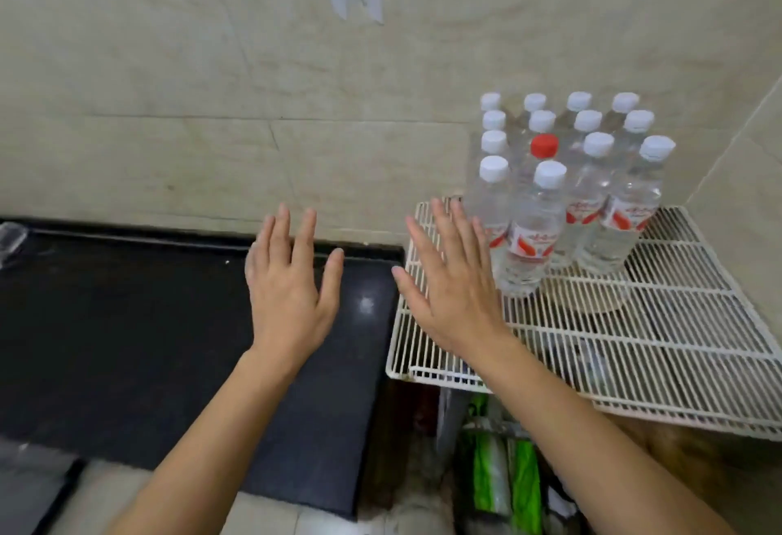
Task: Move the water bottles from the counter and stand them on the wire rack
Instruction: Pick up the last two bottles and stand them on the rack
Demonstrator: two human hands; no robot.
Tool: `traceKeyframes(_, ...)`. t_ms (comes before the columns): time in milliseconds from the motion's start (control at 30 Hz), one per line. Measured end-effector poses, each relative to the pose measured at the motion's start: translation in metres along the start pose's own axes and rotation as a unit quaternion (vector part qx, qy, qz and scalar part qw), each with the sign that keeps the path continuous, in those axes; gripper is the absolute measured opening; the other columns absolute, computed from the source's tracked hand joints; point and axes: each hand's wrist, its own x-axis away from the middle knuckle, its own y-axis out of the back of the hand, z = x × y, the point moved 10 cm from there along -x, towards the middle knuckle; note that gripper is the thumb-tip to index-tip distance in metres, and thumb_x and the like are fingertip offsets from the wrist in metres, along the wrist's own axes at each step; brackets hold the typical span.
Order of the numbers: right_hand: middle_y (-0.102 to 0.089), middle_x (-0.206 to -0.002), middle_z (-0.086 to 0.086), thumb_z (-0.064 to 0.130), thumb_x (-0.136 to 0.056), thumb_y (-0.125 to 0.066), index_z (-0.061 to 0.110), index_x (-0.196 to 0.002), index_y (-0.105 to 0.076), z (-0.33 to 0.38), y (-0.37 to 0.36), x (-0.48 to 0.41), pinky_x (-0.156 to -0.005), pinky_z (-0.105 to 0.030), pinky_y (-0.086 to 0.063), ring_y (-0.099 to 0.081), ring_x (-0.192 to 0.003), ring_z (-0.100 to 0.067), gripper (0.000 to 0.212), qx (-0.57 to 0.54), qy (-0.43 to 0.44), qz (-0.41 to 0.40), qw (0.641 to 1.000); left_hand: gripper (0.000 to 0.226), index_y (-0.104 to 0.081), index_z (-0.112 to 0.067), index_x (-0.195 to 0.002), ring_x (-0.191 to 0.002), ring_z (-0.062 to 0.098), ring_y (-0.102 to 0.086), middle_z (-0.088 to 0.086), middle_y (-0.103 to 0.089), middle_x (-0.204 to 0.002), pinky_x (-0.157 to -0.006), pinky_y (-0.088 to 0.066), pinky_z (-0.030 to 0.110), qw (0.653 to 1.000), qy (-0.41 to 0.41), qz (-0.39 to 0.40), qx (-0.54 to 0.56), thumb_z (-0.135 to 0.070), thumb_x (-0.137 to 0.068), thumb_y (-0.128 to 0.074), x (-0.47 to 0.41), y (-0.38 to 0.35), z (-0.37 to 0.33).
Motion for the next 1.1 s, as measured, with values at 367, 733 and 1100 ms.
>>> traceKeyframes(367, -0.007, -0.171, -0.013, 0.062, -0.102, -0.035, 0.019, -0.161, -0.023, 0.177, -0.119, 0.018, -0.126, -0.052, -0.002, 0.003, -0.158, -0.028, 0.074, -0.114, 0.101, 0.153, 0.976, 0.057, -0.041, -0.013, -0.150, -0.149, 0.035, -0.027, 0.018, -0.033, -0.160, -0.115, -0.030, 0.057, 0.963, 0.223, -0.015, -0.152, -0.044, -0.103, -0.039, 0.138, 0.110, 0.175)
traceKeyframes(733, -0.009, -0.169, -0.019, 0.059, -0.103, -0.035, 0.016, -0.161, -0.025, 0.447, -0.197, 0.009, -0.125, -0.056, -0.009, -0.001, -0.158, -0.032, 0.072, -0.110, 0.189, 0.152, 0.964, 0.060, -0.042, -0.013, -0.151, -0.149, 0.039, -0.026, 0.023, -0.029, -0.160, -0.116, -0.024, 0.062, 0.932, 0.242, -0.019, -0.270, -0.046, -0.102, -0.035, 0.204, 0.290, 0.389)
traceKeyframes(1100, -0.009, -0.169, -0.019, 0.059, -0.102, -0.038, 0.016, -0.160, -0.025, 0.620, -0.283, -0.017, -0.126, -0.053, -0.008, -0.004, -0.158, -0.032, 0.074, -0.139, 0.242, 0.163, 0.946, 0.065, -0.036, -0.012, -0.153, -0.151, 0.038, -0.021, 0.022, -0.024, -0.162, -0.117, -0.022, 0.063, 0.905, 0.317, 0.007, -0.282, -0.050, -0.101, -0.032, 0.247, 0.345, 0.560)
